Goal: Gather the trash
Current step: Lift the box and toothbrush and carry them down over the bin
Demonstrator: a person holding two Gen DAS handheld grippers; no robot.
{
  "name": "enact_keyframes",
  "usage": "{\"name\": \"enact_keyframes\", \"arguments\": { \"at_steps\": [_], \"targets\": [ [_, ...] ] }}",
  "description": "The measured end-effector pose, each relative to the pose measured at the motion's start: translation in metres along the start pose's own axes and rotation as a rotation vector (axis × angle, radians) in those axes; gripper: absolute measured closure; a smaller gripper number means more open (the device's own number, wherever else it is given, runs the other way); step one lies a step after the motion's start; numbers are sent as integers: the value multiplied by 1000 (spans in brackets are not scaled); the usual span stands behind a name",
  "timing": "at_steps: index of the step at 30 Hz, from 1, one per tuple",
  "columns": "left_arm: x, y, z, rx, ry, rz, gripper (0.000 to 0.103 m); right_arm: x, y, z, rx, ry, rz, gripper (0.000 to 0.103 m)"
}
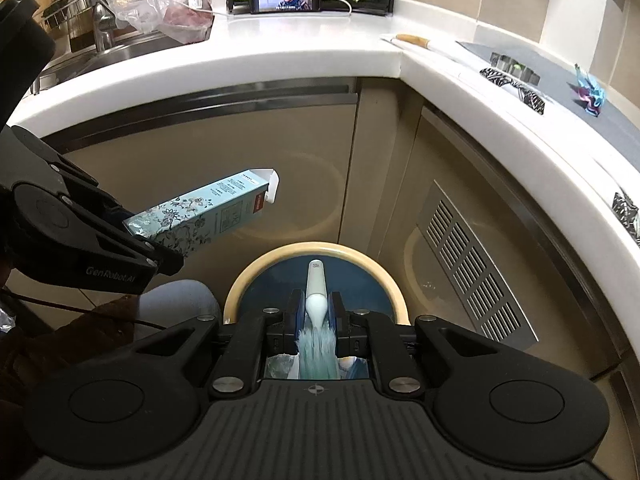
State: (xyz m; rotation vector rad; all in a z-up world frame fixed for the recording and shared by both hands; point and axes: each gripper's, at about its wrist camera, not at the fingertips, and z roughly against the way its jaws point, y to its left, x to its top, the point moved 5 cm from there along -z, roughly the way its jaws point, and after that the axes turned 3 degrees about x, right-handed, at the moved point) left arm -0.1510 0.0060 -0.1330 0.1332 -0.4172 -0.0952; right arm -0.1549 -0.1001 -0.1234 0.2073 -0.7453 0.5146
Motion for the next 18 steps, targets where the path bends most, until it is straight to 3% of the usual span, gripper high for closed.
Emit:
{"name": "enact_keyframes", "arguments": {
  "at_steps": [10, 18],
  "targets": [
    [2, -3, -29, -3, 81, -35, 73, 0, -10, -28, 12, 60, -18, 90],
    [8, -6, -74, -78, 199, -37, 73, -3, -27, -70, 7, 141, -70, 90]
  ]
}}
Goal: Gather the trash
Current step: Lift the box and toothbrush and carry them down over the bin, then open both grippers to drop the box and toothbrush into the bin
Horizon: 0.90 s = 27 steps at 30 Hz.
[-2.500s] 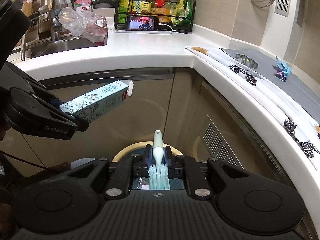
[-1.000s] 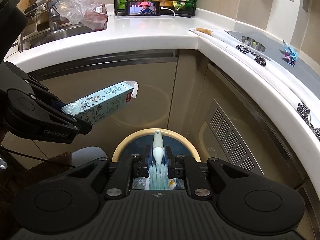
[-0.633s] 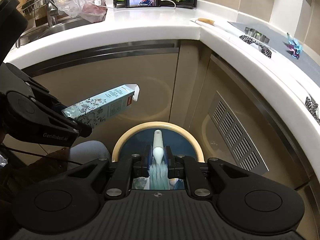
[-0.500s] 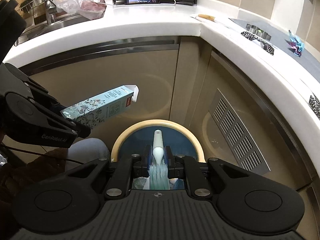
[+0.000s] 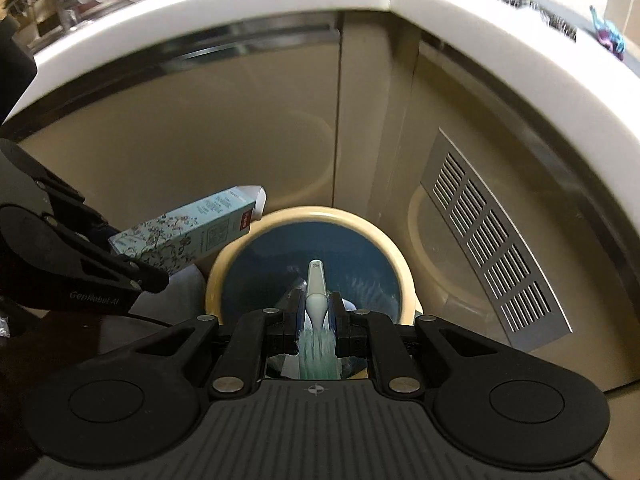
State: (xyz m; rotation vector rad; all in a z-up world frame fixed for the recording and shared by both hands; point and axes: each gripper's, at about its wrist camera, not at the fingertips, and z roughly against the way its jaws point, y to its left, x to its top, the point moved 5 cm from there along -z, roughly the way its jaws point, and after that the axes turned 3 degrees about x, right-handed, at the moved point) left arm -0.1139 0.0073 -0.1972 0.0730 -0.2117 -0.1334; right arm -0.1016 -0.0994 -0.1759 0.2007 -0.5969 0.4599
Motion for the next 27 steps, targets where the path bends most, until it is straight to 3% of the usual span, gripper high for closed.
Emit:
{"name": "enact_keyframes", "arguments": {
  "at_steps": [8, 19, 27],
  "targets": [
    [23, -6, -50, -31, 95, -21, 73, 8, -18, -50, -21, 73, -23, 90],
    [49, -6, -123, 13, 208, 6, 73, 7, -24, -118, -41, 196, -16, 89],
    [59, -5, -156, 43, 262, -13, 72, 7, -29, -145, -58, 244, -33, 89]
  ]
}}
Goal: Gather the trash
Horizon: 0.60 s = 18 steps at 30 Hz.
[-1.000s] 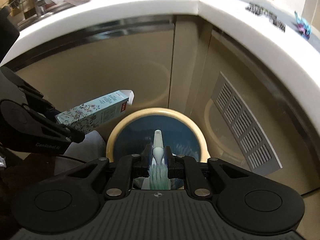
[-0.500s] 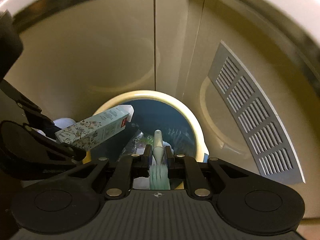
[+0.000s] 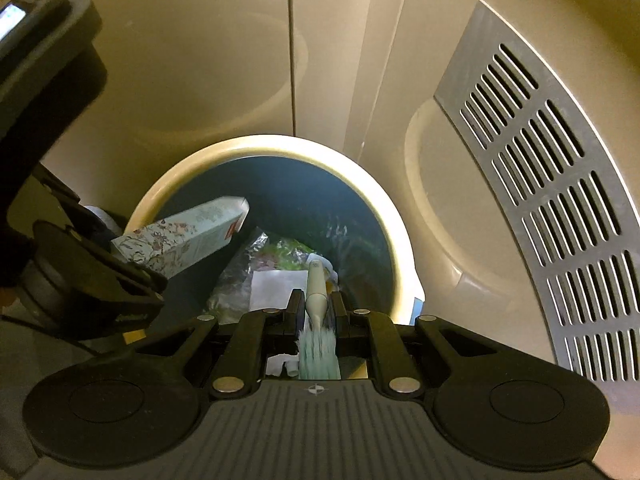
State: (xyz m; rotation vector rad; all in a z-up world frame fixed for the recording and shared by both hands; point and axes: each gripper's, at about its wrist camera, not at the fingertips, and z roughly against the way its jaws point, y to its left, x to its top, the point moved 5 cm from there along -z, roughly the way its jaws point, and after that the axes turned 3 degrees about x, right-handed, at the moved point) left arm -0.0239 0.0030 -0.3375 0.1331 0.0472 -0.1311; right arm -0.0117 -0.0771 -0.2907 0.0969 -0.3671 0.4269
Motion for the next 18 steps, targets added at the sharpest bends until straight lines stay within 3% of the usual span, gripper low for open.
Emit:
{"name": "enact_keyframes", "arguments": {
  "at_steps": [5, 7, 8, 10, 12, 18],
  "targets": [
    [6, -1, -9, 25, 3, -7, 71, 5, -7, -3, -14, 2, -20, 89],
    [7, -1, -7, 20, -2, -11, 39, 7, -10, -4, -21, 0, -37, 87],
    [8, 0, -6, 21, -11, -2, 4, 7, -10, -3, -26, 0, -46, 82],
    [5, 2, 0, 35, -57, 9, 0, 6, -13, -1, -56, -6, -68, 52],
    [1, -1, 3, 22, -61, -10, 1, 4, -15, 2, -58, -5, -83, 42],
    [-21, -2, 25, 45, -92, -27, 1, -8, -12, 27, -37, -17, -104, 29]
  ]
}}
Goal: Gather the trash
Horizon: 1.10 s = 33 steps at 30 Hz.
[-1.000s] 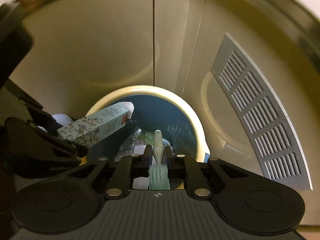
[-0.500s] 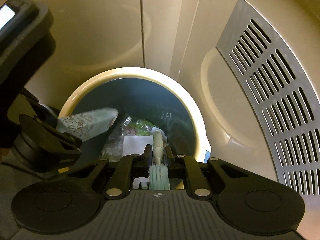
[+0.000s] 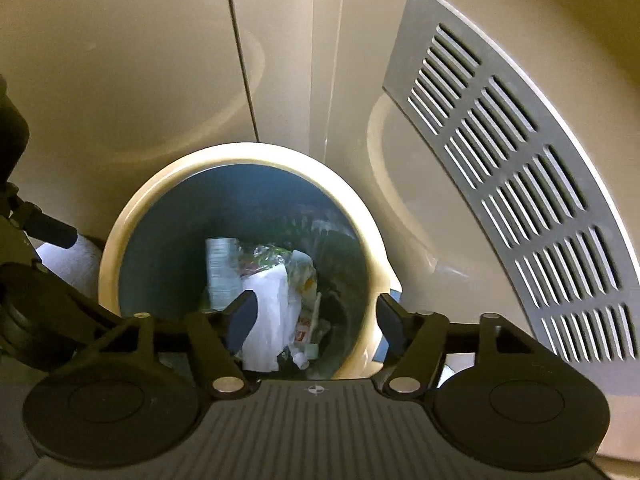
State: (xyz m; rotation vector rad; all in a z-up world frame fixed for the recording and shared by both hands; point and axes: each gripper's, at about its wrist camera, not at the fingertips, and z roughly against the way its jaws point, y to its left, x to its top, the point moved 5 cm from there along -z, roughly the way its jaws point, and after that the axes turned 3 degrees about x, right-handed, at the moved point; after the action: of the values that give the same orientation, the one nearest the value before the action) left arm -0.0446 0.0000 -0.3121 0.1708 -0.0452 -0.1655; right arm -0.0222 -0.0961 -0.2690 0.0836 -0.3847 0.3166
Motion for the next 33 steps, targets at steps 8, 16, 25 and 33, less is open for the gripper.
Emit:
{"name": "enact_keyframes", "arguments": {
  "at_steps": [8, 16, 25, 33],
  "targets": [
    [-48, 8, 54, 41, -96, 80, 0, -31, 17, 66, 10, -127, 76, 10],
    [-76, 20, 92, 87, -203, 181, 0, -58, 30, 118, 15, -274, 134, 6],
    [-83, 13, 137, 154, -354, 112, 0, -66, 33, 165, -33, -408, 167, 5],
    [-93, 6, 159, 149, -385, 60, 0, -62, 31, 187, -17, -443, 113, 2]
  ]
}}
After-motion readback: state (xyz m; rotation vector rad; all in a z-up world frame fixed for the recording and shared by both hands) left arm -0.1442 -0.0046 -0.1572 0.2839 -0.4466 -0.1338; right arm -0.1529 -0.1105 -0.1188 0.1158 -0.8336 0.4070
